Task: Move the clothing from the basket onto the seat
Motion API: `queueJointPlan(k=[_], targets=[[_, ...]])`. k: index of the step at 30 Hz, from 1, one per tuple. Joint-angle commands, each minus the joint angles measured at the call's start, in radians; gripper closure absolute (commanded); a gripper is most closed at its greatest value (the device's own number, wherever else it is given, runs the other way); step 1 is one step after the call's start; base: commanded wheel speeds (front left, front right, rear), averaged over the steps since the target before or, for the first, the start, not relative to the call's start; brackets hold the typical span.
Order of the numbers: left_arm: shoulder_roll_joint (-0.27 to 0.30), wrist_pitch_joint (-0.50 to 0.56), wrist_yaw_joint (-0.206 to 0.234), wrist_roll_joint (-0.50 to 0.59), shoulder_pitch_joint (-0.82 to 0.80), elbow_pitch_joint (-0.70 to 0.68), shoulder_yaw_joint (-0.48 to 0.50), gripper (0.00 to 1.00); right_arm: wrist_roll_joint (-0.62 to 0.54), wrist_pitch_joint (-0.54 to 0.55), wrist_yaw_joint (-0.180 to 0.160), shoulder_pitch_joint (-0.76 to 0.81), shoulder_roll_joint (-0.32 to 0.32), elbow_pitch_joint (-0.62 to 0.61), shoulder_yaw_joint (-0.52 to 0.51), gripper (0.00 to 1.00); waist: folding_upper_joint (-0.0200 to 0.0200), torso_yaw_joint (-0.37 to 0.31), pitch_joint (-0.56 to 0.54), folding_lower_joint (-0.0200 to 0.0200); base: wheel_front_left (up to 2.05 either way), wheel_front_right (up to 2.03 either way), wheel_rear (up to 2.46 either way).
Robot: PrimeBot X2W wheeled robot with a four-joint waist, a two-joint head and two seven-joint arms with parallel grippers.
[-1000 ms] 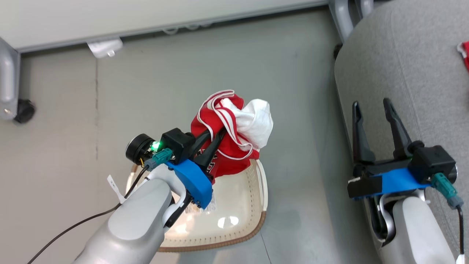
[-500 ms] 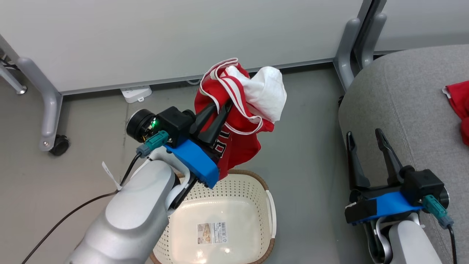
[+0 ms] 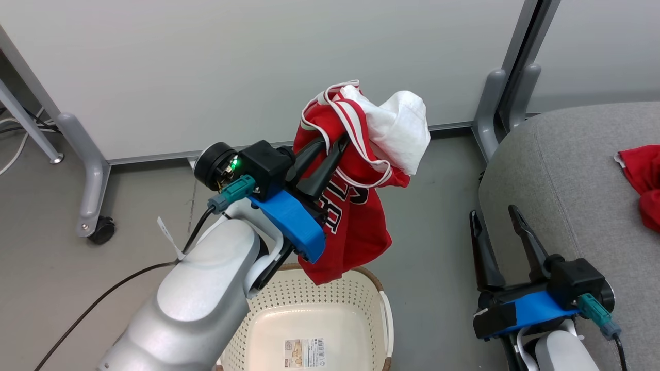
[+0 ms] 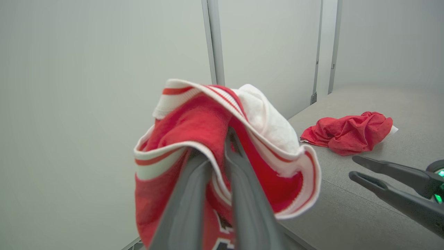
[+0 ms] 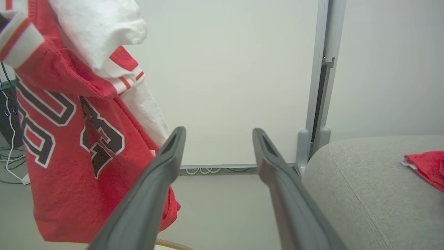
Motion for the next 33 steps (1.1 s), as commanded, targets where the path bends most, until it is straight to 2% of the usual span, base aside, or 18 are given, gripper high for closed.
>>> queueJointPlan(k=[1,9,17,24,33], targets=[[0.004,0.004,0.005,-0.003,0.007,-0.007,-0.002,1.00,-0.004,0.000,-0.001,0.016,0.000,-0.005,0.006,0.00,0.0000,0.001,-0.003,0.0001,0.00,0.00,0.00],[0.011,0.012,0.013,-0.012,0.022,-0.028,-0.008,1.00,-0.026,0.000,-0.001,0.005,-0.006,-0.018,0.072,0.00,0.0000,0.005,-0.010,0.0001,0.00,0.00,0.00],[0.018,0.015,0.021,-0.020,0.023,-0.032,-0.012,1.00,-0.031,0.000,-0.001,-0.056,-0.040,-0.027,0.222,0.00,0.0000,0.000,-0.001,0.0001,0.00,0.00,0.00],[0.013,0.014,0.019,-0.020,0.010,-0.031,-0.019,1.00,-0.022,0.000,-0.001,-0.155,-0.064,0.015,0.338,0.00,0.0000,0.003,0.012,0.0001,0.00,0.00,0.00],[0.003,0.008,0.017,-0.017,-0.006,-0.031,-0.035,1.00,-0.030,0.000,-0.001,-0.290,-0.057,0.110,0.405,0.00,0.0000,0.015,0.035,0.0001,0.00,0.00,0.00]])
